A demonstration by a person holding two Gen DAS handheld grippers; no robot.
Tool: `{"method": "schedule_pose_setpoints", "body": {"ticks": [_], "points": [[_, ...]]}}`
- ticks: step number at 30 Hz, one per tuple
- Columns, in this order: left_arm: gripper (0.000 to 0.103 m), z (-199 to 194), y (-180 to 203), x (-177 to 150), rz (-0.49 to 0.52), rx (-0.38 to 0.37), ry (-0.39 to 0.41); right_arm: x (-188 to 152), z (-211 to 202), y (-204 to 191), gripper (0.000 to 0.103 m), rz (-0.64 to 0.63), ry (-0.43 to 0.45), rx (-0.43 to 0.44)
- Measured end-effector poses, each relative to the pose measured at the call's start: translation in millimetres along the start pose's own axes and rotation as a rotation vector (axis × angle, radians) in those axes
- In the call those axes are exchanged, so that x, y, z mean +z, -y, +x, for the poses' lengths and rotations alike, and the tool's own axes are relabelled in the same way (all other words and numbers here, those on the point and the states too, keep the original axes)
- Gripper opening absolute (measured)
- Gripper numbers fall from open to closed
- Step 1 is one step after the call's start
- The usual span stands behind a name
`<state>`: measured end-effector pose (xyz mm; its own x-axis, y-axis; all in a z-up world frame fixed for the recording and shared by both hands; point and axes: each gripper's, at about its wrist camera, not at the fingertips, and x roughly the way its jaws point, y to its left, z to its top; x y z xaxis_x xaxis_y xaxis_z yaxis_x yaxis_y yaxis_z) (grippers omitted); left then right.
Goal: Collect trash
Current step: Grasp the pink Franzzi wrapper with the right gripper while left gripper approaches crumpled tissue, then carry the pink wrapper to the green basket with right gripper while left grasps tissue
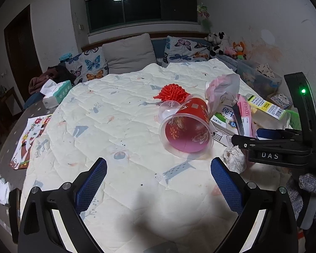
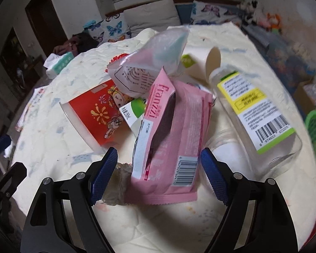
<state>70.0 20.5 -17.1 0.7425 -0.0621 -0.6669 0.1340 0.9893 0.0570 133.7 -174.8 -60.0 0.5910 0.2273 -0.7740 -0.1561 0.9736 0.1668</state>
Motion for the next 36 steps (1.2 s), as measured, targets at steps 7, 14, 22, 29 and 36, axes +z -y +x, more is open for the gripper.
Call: {"method": "schedule_pose_setpoints", "body": {"ticks": [7, 14, 22, 29, 36], "points": [[0.096, 4.7, 4.4, -3.6, 0.014, -0.01, -0.013, -1.3, 3.9, 12.3, 0.067, 0.065, -0.012, -0.012], [0.096, 6.9, 11.1, -7.1, 0.037, -0.044, -0.023, -4.4, -4.6, 16.6, 0.056, 0.085, -0.002, -0.004], [0.096, 9.4, 24.1, -9.0, 0.081, -0.118, -0.026, -15.9, -37.2, 14.6, 0.053, 0.058, 0.051, 0.018], [0.096, 12.4, 52.4, -6.3, 0.157, -0.189, -0.02, -23.9, -84.7, 23.2, 0.053, 0.034, 0.11, 0.05], [0.095, 30.4, 91.6, 0.8, 0.246, -0.256, -0.018, -31.2, -122.8, 55.6, 0.053, 0.062, 0.153, -0.006]]}}
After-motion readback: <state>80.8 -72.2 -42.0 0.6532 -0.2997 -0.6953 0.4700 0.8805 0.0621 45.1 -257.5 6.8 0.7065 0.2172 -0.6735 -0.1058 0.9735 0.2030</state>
